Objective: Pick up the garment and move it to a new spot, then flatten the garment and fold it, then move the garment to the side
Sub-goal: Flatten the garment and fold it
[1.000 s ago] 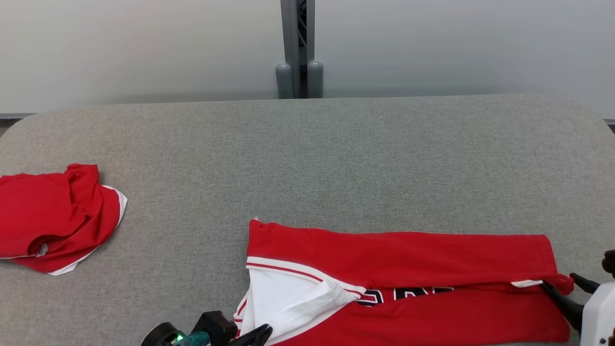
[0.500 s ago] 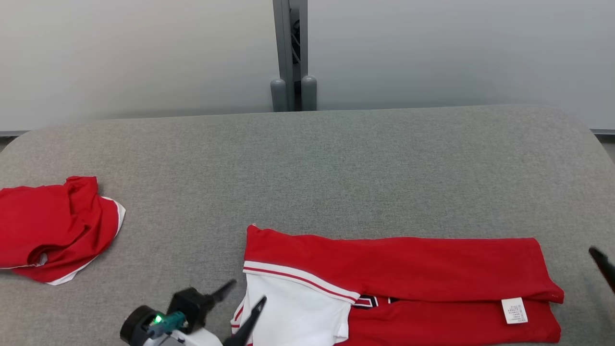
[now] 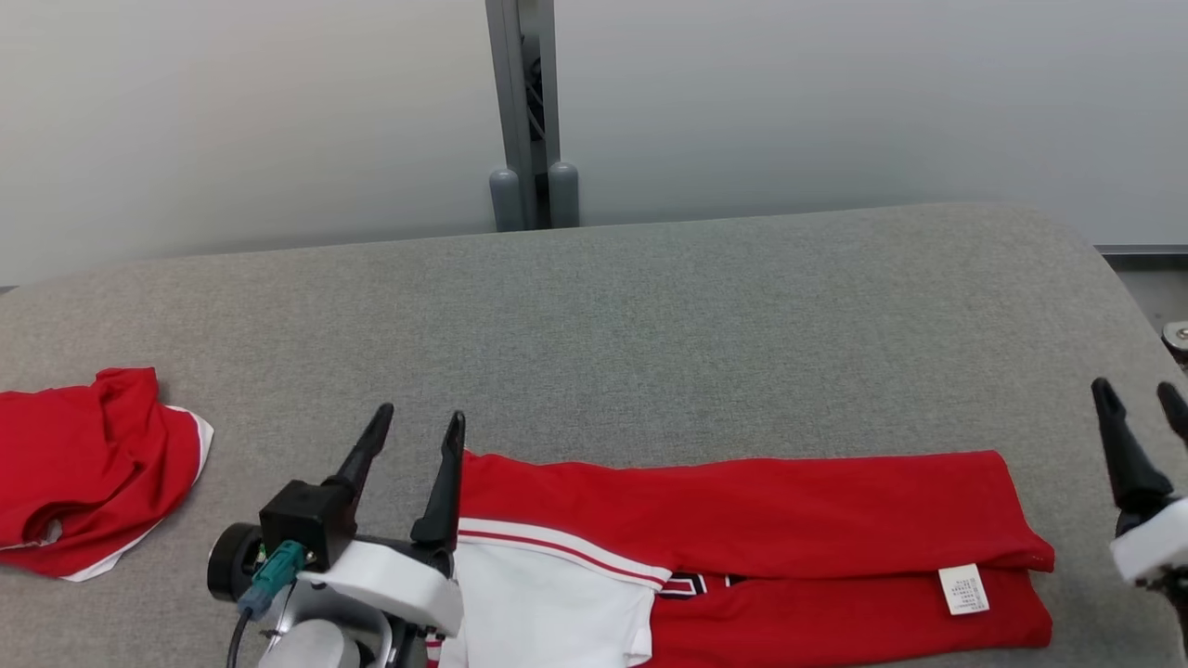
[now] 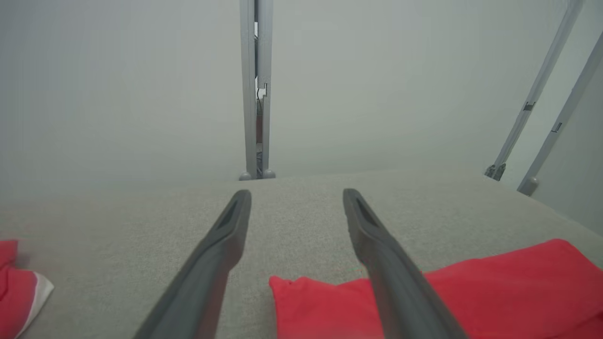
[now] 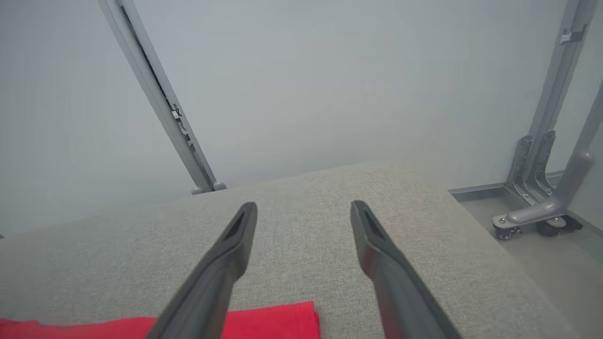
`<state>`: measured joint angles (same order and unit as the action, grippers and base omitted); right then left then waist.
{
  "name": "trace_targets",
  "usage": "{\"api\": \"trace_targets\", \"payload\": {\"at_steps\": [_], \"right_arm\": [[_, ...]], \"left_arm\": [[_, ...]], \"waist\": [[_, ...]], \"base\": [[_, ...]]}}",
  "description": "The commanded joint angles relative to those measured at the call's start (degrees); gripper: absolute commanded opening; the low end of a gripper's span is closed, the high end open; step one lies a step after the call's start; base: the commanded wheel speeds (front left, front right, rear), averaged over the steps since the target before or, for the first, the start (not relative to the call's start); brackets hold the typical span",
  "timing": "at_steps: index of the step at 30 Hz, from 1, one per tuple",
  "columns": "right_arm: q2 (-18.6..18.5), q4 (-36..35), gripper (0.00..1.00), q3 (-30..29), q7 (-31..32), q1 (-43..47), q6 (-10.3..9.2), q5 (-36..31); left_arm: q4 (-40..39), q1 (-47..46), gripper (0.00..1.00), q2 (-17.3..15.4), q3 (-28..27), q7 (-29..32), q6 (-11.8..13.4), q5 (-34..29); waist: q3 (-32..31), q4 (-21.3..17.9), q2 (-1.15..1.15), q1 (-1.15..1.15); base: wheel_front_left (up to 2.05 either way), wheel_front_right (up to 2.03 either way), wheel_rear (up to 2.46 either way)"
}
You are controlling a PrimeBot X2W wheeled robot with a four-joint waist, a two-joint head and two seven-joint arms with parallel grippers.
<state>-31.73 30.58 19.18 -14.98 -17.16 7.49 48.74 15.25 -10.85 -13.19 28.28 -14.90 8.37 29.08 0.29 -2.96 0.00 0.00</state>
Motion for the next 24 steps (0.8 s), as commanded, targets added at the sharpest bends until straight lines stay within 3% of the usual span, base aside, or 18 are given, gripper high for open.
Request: {"api": "trace_targets", "payload": {"at_steps": [1, 5, 10, 16, 24], "right_arm": [[2.04, -1.64, 1.0, -2.82, -0.28, 2.6, 0.01, -2.29], [6.03, -2.94, 1.0, -6.04, -0.29, 7.1, 0.01, -6.9], [10.55, -1.63, 1.0, -8.24, -0.29, 10.54, 0.01, -9.25], [11.81, 1.17, 1.0, -8.57, -0.29, 10.92, 0.01, -8.95], [12.53, 8.33, 1.0, -7.08, -0.3, 9.09, 0.01, -4.53]], "left_arm": [[-1.26, 0.6, 1.0, 1.14, -2.3, -0.28, 0.37, -2.36], [-3.24, 3.14, 1.0, 4.01, -6.64, -0.27, 0.53, -7.49], [-4.37, 7.65, 1.0, 8.19, -12.52, -0.28, -2.16, -12.53], [-3.42, 9.03, 1.0, 9.76, -15.46, -0.3, -5.73, -15.71], [-2.9, 7.86, 1.0, 10.16, -17.22, -0.3, -7.74, -17.68]], "waist": [[-0.07, -0.2, 0.0, 0.0], [-0.13, -0.45, 0.0, 0.0], [-0.17, -0.52, 0.0, 0.0], [0.31, 0.16, 0.0, 0.0], [1.99, 1.67, 0.0, 0.0]], "base": [[0.0, 0.0, 0.0], [0.0, 0.0, 0.0], [0.0, 0.0, 0.0], [0.0, 0.0, 0.0], [0.0, 0.0, 0.0]]}}
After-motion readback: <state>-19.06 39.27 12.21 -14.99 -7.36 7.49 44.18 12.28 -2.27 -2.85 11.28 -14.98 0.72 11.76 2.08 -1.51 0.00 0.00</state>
